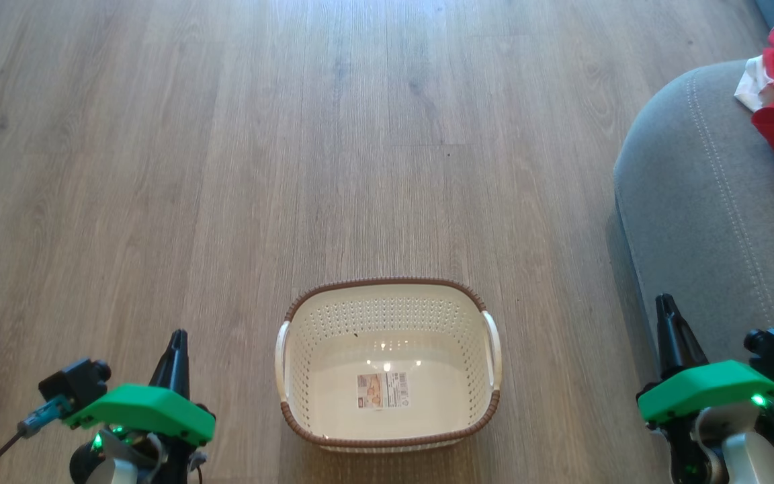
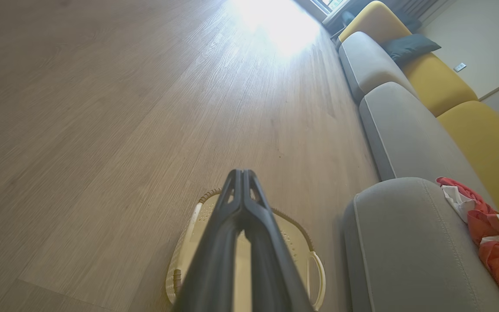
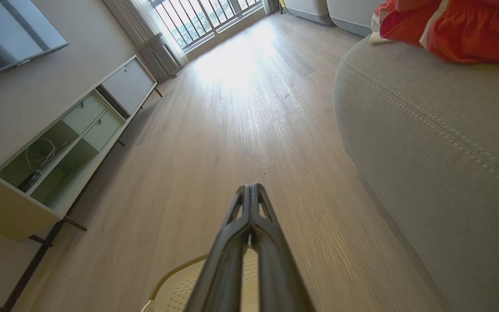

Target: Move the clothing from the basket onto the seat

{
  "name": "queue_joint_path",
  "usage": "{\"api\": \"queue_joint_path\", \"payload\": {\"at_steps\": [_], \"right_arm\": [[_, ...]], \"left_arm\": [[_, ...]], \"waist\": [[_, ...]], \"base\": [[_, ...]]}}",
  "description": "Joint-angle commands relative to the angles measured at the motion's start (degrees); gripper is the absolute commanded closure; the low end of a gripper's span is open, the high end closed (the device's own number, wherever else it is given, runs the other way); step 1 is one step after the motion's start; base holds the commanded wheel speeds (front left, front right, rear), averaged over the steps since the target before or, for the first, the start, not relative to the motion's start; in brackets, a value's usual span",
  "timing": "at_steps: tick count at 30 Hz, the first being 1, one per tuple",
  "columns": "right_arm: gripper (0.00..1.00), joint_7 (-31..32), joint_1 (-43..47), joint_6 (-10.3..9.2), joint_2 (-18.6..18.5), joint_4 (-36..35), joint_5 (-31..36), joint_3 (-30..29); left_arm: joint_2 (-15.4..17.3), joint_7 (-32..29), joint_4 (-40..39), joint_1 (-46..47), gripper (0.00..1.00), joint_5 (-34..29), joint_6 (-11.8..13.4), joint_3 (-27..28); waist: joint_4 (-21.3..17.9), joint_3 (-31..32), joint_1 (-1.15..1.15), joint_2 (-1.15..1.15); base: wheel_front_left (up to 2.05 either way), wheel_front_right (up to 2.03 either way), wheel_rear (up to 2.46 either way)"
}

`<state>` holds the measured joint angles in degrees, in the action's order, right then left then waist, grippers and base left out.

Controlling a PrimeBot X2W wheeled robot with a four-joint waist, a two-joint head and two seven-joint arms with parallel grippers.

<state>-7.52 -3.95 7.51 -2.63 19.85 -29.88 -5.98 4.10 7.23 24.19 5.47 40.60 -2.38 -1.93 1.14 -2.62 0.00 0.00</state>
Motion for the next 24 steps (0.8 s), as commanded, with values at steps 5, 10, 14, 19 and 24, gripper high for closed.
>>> {"api": "queue_joint_path", "payload": {"at_steps": [5,10,14,19,24], "right_arm": [[1.00,0.92,-1.82,-0.01,-0.26,-2.34,-4.87,0.02],[1.00,1.76,-1.85,-0.01,-0.26,-2.57,-8.56,-0.02],[1.00,2.43,-1.87,-0.01,-0.26,-2.75,-11.48,-0.05],[1.00,3.28,-1.89,-0.01,-0.26,-2.97,-15.17,-0.09],[1.00,4.12,-1.92,-0.01,-0.26,-3.19,-18.86,-0.12]], "left_arm": [[0.16,-0.91,-2.58,1.64,1.00,4.04,-0.81,1.56],[0.07,-1.73,-3.07,1.58,1.00,7.09,-1.09,2.00],[0.00,-2.39,-3.45,1.53,1.00,9.51,-1.31,2.36],[-0.09,-3.22,-3.94,1.48,1.00,12.56,-1.58,2.81],[-0.18,-4.04,-4.42,1.42,1.00,15.61,-1.86,3.25]], "waist": [[-0.07,0.16,0.00,0.00],[-0.14,0.30,0.00,0.00],[-0.20,0.42,0.00,0.00],[-0.27,0.57,0.00,0.00],[-0.33,0.71,0.00,0.00]], "base": [[0.00,0.00,0.00],[0.00,0.00,0.00],[0.00,0.00,0.00],[0.00,0.00,0.00],[0.00,0.00,0.00]]}}
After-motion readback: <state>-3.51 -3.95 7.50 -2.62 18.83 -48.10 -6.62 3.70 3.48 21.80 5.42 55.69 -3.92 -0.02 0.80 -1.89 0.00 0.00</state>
